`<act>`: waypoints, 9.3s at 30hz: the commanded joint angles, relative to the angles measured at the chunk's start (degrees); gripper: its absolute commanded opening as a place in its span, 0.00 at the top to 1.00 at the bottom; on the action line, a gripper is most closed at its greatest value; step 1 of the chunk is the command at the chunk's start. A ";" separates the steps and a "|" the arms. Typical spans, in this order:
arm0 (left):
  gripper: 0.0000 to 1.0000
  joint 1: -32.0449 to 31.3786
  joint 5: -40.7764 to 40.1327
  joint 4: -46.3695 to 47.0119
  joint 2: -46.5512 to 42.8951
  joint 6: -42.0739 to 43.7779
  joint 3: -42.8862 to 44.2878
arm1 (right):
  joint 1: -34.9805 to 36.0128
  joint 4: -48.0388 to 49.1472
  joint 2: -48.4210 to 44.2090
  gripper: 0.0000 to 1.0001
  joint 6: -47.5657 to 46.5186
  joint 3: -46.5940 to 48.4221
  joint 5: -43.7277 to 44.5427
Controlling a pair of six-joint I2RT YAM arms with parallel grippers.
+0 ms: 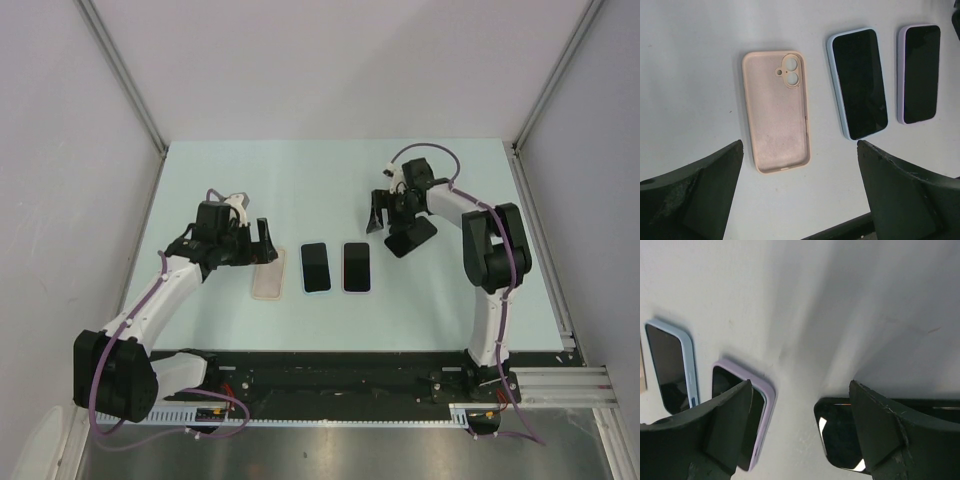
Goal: Put the phone into the phone case
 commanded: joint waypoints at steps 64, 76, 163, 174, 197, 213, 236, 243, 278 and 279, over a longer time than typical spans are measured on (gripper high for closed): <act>0.21 0.25 -5.96 -3.65 16.88 -5.75 3.14 | -0.22 -5.39 -9.25 0.24 8.53 -13.08 32.95; 0.29 0.33 -8.08 -5.15 21.02 -4.43 4.37 | 0.31 -6.45 -12.41 0.35 7.82 -13.25 29.52; 0.79 8.07 10.31 9.12 -0.68 -20.35 -16.91 | 42.84 34.69 -7.14 0.49 38.41 -15.54 28.02; 0.09 10.26 -5.27 0.92 -2.89 -17.70 -8.11 | 46.71 22.75 -8.46 0.44 32.88 -12.38 34.17; 0.12 16.33 3.08 4.34 0.02 -16.47 -9.07 | 49.17 14.03 -6.70 0.27 34.98 -8.86 42.34; 0.14 16.33 1.84 1.00 -2.27 -15.42 -8.99 | 56.02 10.87 -4.94 0.32 35.68 -8.42 41.03; 0.33 15.10 17.40 11.02 -4.47 -15.41 -16.46 | 54.80 8.40 -8.89 0.14 38.85 -8.42 43.76; 0.40 10.72 17.41 12.43 -1.57 -16.65 -16.99 | 53.92 8.58 -10.30 0.20 38.24 -8.42 42.26; 0.65 2.97 16.54 14.99 5.73 -15.86 -13.92 | 49.62 12.53 -7.22 0.32 35.33 -13.25 31.36; 0.62 2.97 14.96 11.67 4.69 -14.64 -11.65 | 49.61 12.97 -7.31 0.33 35.42 -13.60 31.19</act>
